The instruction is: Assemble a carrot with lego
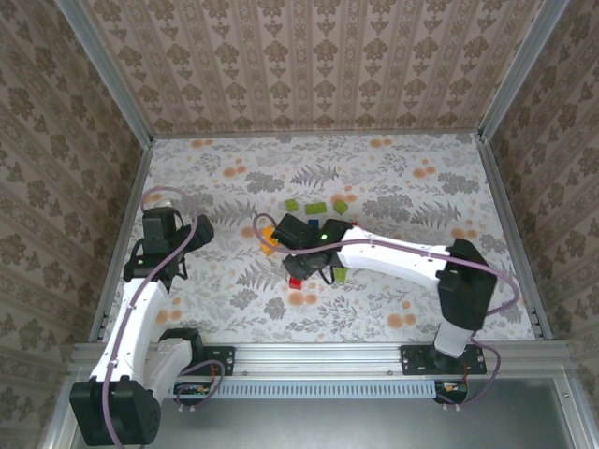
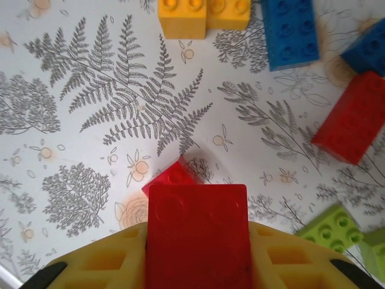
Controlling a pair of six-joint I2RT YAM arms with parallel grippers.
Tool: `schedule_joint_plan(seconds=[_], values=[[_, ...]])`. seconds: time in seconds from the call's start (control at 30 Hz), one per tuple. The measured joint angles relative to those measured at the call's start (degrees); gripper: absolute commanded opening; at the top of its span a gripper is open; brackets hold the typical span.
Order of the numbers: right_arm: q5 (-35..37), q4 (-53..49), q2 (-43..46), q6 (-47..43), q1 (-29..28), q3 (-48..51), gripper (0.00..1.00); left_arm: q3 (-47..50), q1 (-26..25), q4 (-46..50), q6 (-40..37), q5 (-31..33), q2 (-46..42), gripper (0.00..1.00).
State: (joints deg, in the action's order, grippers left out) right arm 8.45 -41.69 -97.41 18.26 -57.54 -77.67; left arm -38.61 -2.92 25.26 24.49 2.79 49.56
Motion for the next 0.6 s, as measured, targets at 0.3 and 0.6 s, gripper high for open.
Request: schedule_joint_plan(seconds=[0.3, 0.6], values=[[0.4, 6.8, 8.5, 10.1, -0.4, 20.8, 0.30, 0.0, -0.9, -0.2, 0.0, 0.2, 1.0, 0.95], [0.4, 14.8, 8.3, 15.9, -1.6, 30.6, 0.30, 0.0, -2.4, -0.5, 0.0, 1.5, 3.4, 0.95]])
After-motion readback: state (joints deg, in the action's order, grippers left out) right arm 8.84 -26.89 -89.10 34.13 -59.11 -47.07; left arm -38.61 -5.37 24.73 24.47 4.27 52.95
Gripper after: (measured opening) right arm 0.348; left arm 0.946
